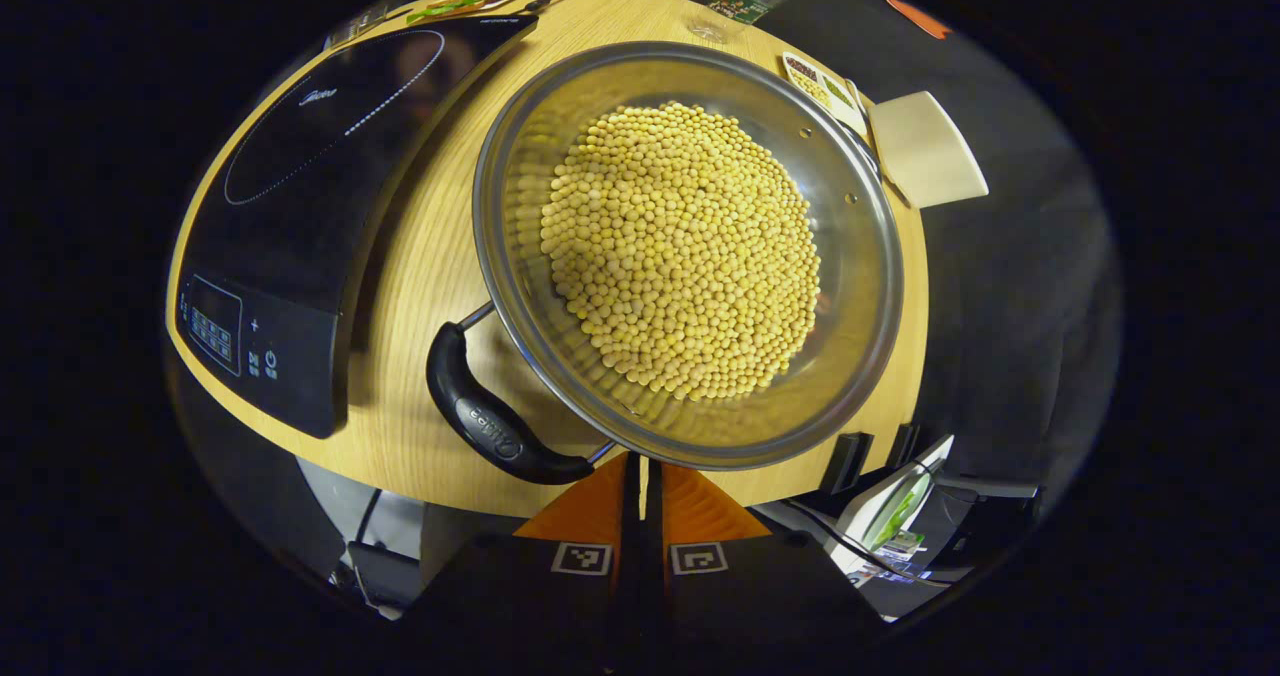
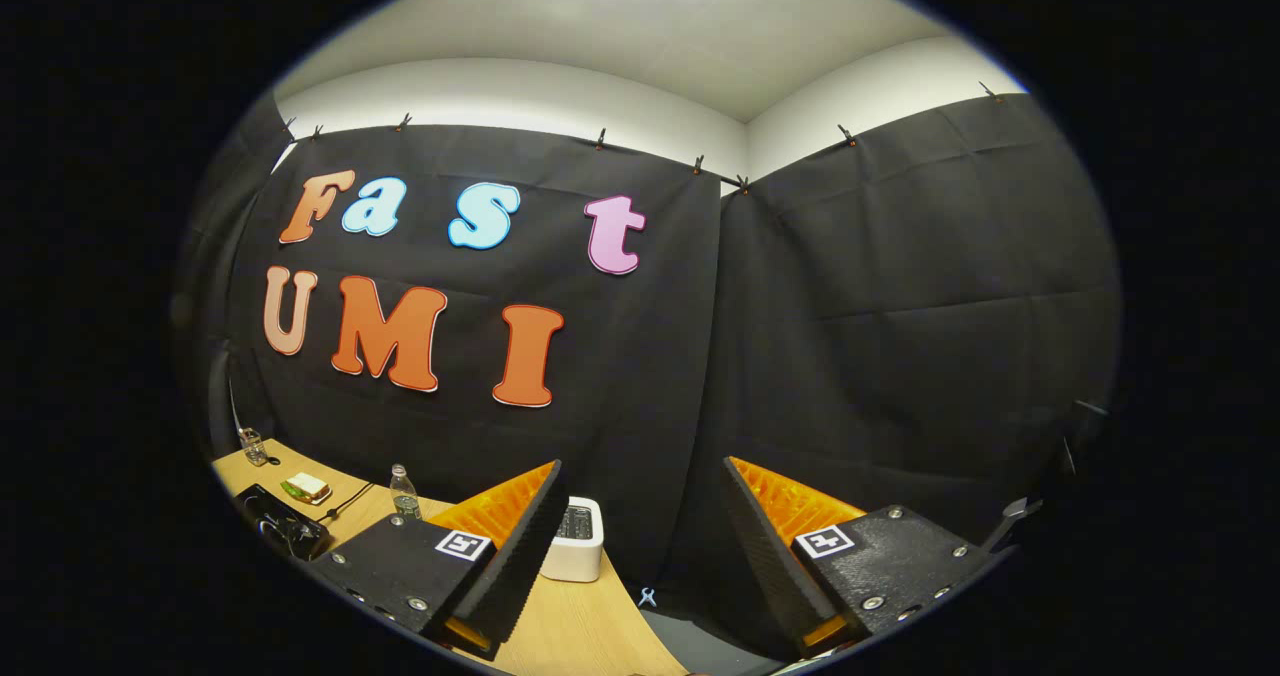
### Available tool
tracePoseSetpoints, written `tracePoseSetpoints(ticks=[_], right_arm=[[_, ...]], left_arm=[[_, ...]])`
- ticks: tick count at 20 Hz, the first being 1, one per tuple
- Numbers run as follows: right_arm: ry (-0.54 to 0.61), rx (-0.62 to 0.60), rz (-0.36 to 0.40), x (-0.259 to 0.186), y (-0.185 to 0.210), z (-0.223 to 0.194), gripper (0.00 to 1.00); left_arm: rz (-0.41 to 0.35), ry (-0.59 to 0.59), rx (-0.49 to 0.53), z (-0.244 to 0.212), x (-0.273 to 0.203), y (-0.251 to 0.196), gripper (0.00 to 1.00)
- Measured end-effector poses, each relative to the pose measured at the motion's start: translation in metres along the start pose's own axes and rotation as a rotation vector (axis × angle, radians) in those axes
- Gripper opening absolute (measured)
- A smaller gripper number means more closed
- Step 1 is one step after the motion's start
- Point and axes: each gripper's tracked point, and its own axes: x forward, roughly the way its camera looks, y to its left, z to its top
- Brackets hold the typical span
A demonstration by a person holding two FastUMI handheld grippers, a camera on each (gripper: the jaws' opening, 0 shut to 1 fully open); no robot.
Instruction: First push the handle of the pot to place it horizontally, then grasp the pot with both hands and set it on the induction cooktop.
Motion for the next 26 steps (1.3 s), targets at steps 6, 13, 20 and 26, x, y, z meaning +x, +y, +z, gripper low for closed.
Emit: tracePoseSetpoints(ticks=[6, 13, 20, 26], right_arm=[[0.009, -0.005, 0.012, 0.000, 0.010, -0.002, 0.95], [0.027, -0.015, 0.044, 0.006, 0.031, -0.007, 0.95], [0.044, -0.041, 0.116, 0.015, 0.072, -0.009, 0.97], [0.082, -0.050, 0.180, 0.018, 0.107, -0.020, 0.95]], left_arm=[[0.162, -0.064, 0.084, 0.028, 0.000, 0.032, 0.08], [0.213, -0.157, 0.069, 0.062, -0.019, 0.052, 0.08], [0.176, -0.233, 0.054, 0.091, -0.045, 0.062, 0.08], [0.186, -0.288, 0.163, 0.117, -0.053, 0.058, 0.08]])
